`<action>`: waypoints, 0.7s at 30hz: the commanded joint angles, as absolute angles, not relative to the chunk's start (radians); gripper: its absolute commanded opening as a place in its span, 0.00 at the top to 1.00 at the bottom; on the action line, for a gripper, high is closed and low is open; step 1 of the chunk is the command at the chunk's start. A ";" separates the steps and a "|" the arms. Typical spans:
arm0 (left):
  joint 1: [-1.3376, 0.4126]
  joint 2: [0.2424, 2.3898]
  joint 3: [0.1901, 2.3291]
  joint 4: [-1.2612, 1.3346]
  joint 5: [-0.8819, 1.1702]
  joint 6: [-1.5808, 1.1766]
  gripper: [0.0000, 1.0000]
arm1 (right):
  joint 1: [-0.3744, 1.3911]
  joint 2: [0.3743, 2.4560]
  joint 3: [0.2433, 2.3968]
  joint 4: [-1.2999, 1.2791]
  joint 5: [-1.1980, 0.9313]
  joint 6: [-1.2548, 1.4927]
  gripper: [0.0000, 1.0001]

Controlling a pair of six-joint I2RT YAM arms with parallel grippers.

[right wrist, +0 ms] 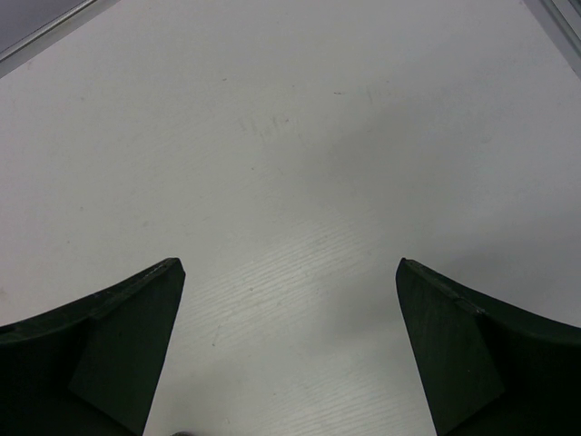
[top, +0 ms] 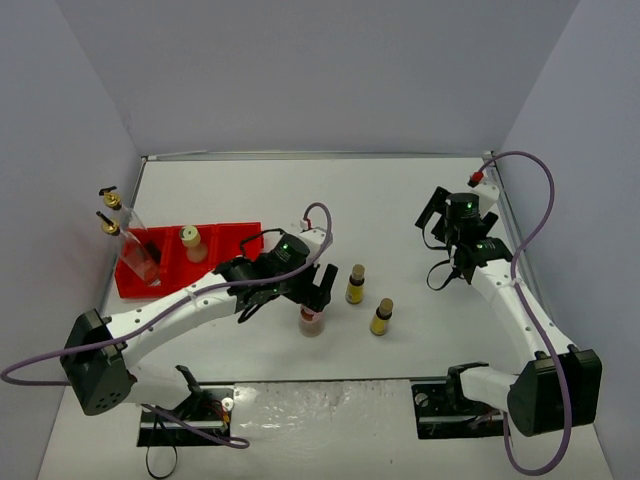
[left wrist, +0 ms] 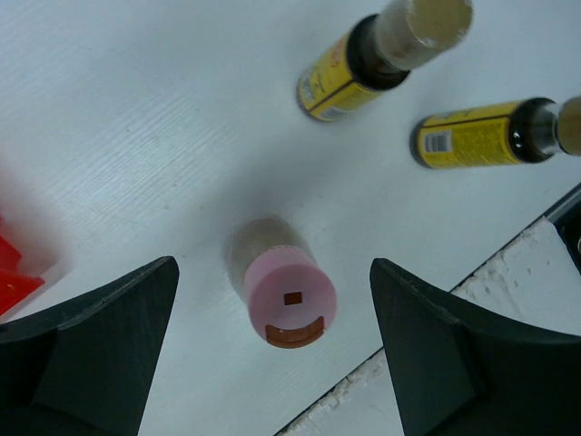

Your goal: Organize the condiment bottles

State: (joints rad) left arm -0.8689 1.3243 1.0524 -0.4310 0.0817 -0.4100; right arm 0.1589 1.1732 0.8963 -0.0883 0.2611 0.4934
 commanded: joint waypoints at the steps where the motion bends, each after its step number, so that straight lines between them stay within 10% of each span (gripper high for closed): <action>1: -0.905 1.330 1.116 -0.395 0.046 -0.385 0.17 | 0.169 1.180 0.912 -0.038 0.285 0.488 0.00; 21: -0.972 1.380 1.090 -0.513 -0.049 -0.454 0.17 | 0.170 1.190 0.894 -0.026 0.295 0.489 0.00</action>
